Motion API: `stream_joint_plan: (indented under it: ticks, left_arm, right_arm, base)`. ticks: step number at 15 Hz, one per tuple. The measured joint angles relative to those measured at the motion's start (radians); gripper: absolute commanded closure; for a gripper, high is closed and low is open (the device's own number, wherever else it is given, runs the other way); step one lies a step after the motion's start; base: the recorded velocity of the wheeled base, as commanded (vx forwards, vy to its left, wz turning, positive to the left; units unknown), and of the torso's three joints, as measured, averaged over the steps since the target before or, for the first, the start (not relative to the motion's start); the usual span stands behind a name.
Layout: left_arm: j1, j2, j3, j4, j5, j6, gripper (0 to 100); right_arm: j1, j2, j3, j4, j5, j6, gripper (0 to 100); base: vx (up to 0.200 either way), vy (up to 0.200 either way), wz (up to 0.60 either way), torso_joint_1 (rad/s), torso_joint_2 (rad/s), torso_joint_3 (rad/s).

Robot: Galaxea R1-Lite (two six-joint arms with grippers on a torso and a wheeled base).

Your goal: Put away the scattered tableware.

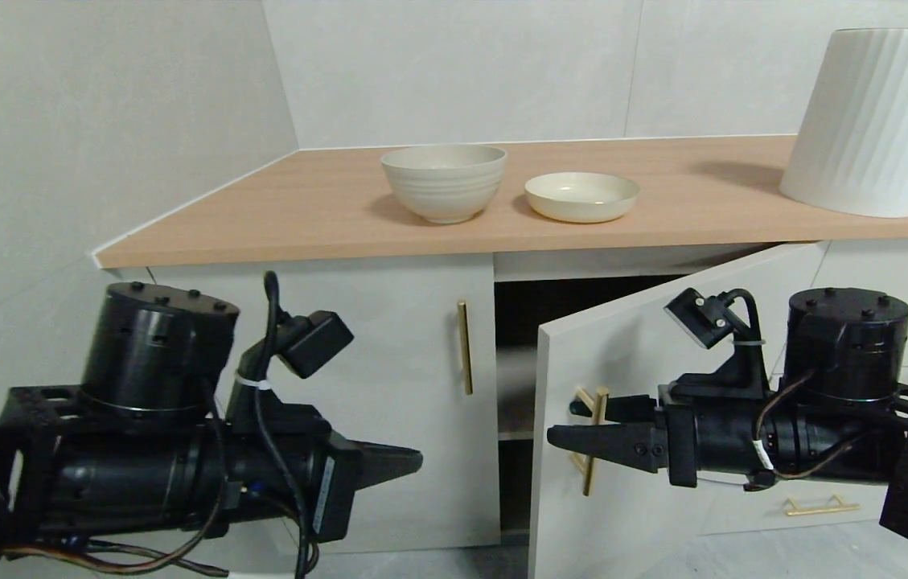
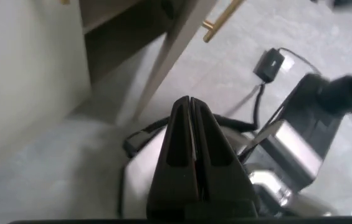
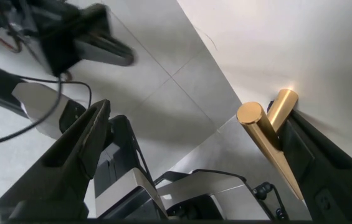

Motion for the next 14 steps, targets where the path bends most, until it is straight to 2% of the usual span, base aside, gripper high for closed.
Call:
stream_joint_plan:
  ticks: [1,2,4,5,7,8,9,12,14]
  left_arm:
    - [-0.017,0.033,-0.001,-0.012,-0.001,-0.010,100]
    - [-0.028,0.064,0.000,-0.068,-0.001,-0.016,100]
    - [-0.037,0.128,0.020,-0.285,0.000,-0.050,100]
    - [-0.039,0.163,0.036,-0.423,0.005,-0.089,100]
    - [-0.047,0.245,0.069,-0.648,0.045,-0.201,100]
    - [-0.052,0.287,0.078,-0.734,0.069,-0.229,100]
    - [-0.060,0.332,0.085,-0.816,0.096,-0.242,100]
    - [-0.092,0.468,0.090,-1.074,0.212,-0.244,100]
    - [-0.111,0.528,0.091,-1.159,0.234,-0.237,100]
  right_arm:
    - [0.000,-0.001,0.001,0.000,0.000,-0.001,0]
    - [0.000,-0.003,0.002,0.000,0.000,-0.001,0]
    - [0.000,-0.006,0.003,0.000,-0.001,-0.001,0]
    - [0.000,-0.006,0.003,-0.001,-0.001,-0.001,0]
    - [0.000,-0.006,0.003,-0.002,-0.001,-0.001,0]
    - [0.000,-0.006,0.004,-0.002,-0.001,-0.001,0]
    - [0.000,-0.006,0.005,-0.003,-0.001,-0.002,0]
    - [0.000,-0.006,0.012,-0.009,0.000,-0.002,0]
    - [0.000,-0.009,0.014,-0.008,0.000,-0.003,0]
  base:
    - [0.000,0.000,0.00,0.000,0.00,0.000]
    - [0.000,0.000,0.00,0.000,0.00,0.000]
    - [0.000,0.000,0.00,0.000,0.00,0.000]
    - [0.000,0.000,0.00,0.000,0.00,0.000]
    - [0.000,0.000,0.00,0.000,0.00,0.000]
    - [0.000,0.000,0.00,0.000,0.00,0.000]
    - [0.000,0.000,0.00,0.000,0.00,0.000]
    - [0.000,0.000,0.00,0.000,0.00,0.000]
    - [0.000,0.000,0.00,0.000,0.00,0.000]
